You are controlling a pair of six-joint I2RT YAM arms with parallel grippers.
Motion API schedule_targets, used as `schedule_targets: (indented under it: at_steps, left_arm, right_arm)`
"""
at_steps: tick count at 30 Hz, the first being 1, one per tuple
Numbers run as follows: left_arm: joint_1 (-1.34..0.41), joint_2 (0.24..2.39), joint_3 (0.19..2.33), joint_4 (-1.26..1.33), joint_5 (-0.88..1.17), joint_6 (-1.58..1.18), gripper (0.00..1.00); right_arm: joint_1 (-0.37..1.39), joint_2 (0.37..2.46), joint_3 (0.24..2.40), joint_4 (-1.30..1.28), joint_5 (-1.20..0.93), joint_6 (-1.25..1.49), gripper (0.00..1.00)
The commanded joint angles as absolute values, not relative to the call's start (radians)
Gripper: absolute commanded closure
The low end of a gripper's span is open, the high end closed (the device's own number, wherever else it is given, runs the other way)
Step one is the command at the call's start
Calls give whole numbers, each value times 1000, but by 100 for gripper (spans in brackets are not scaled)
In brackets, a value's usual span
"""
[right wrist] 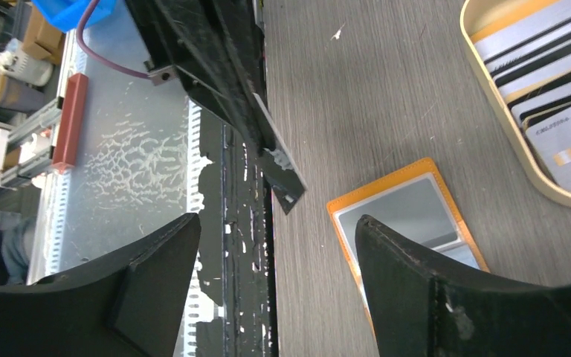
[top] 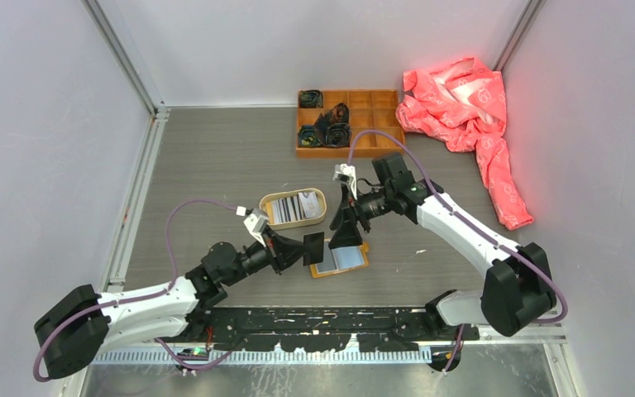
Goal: Put the credit cards into the card holder
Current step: Pick up the credit card from the storage box.
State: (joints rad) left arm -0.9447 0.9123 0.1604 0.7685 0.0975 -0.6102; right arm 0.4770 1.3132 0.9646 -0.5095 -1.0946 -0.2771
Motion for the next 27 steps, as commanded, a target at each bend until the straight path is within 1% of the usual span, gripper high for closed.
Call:
schedule_targets:
  at_steps: [1, 10, 15, 22, 25, 27]
  left_arm:
    - [-951, 898, 172, 946, 81, -579, 100]
    - [-951, 908, 166, 998, 103, -618, 100]
    - [-951, 957, 173, 1058, 127, -638, 100]
    - [-952, 993, 173, 1095, 133, -650, 100]
    - [-953, 992, 173, 1094, 133, -651, 100]
    - [-953, 994, 172, 1092, 133, -652, 100]
  right_arm:
    - [491, 1355, 966, -451, -1078, -225, 23]
    - [521, 1313, 931, -321, -1208, -131, 46]
    - [524, 1290, 914, -244, -1221, -62, 57]
    - [525, 1276, 918, -218, -1234, -21, 77]
    - [524, 1276, 924, -220, -1238, -13, 83]
    - [523, 1275, 927, -223, -1241, -12, 85]
